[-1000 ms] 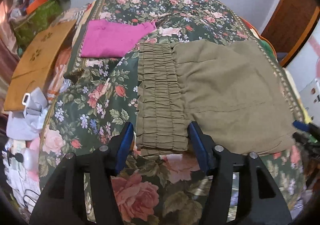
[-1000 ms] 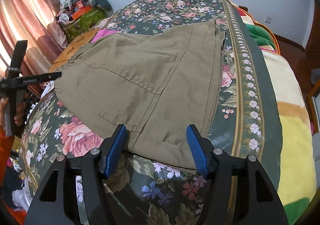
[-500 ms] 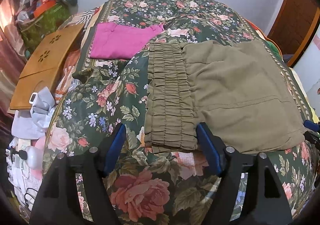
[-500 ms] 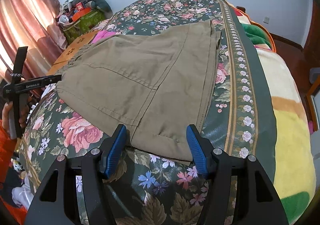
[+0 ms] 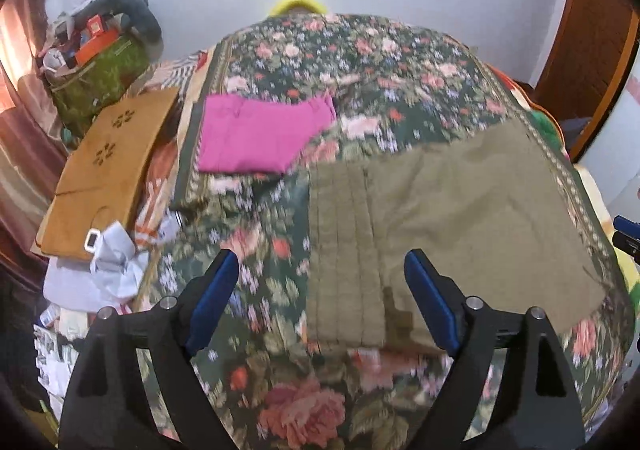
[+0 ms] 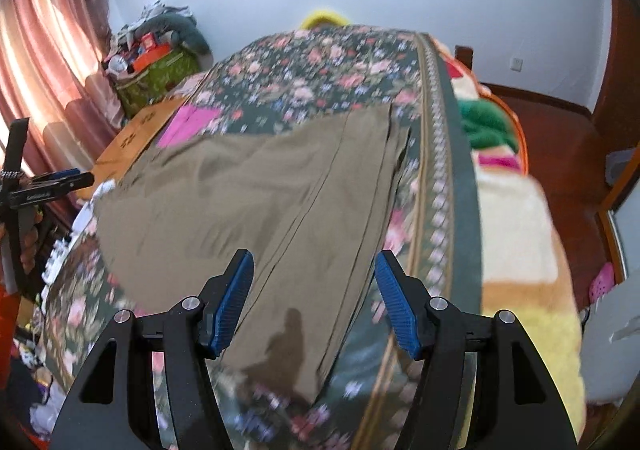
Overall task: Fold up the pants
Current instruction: 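Grasp the waistband with the left tool while the right tool pinches the folded edge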
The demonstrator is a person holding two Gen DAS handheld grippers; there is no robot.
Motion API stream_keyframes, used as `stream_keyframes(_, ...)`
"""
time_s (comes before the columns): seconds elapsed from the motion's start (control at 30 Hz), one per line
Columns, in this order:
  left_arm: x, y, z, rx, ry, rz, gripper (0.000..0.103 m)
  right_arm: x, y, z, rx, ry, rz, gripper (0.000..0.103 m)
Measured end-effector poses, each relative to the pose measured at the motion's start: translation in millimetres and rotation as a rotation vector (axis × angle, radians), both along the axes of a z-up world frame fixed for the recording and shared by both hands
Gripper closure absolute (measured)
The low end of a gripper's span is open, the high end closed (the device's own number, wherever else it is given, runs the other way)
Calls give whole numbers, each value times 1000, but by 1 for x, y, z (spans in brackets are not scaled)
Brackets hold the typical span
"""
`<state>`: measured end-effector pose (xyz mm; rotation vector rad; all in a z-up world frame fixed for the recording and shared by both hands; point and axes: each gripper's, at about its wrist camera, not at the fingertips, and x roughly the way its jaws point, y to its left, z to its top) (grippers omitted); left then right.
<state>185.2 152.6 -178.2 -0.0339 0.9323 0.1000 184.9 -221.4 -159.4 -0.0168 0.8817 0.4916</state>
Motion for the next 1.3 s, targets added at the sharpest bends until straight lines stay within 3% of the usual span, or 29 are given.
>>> stream_keyframes(0.27,45,8,-1,29,10,12,15,45,-6,5,0,-33,-38,44)
stream_keyframes(0.4,68,15,-12,5,38,18,15,73,-4,1,-14,-32,-39,44)
stream_keyframes(0.77,116,22,-55,-48,141,13,15,161,16,-30,-47,37,-18,42)
stream_keyframes(1.07,127,19,-75,-70,149,-14,15,213,23,-57,-43,60,-57,42)
stream_keyframes(1.17,125,22,-80,-95,143,-8,15,219,31,-67,-60,72,-32,53)
stream_keyframes(1.2,125,22,-81,-100,141,-6,15,219,34,-71,-69,87,-14,62)
stream_keyframes(1.27,123,22,-82,-99,133,-3,15,219,40,-73,-98,83,0,70)
stream_keyframes(1.3,123,22,-81,-96,128,-3,15,218,42,-73,-110,76,9,81)
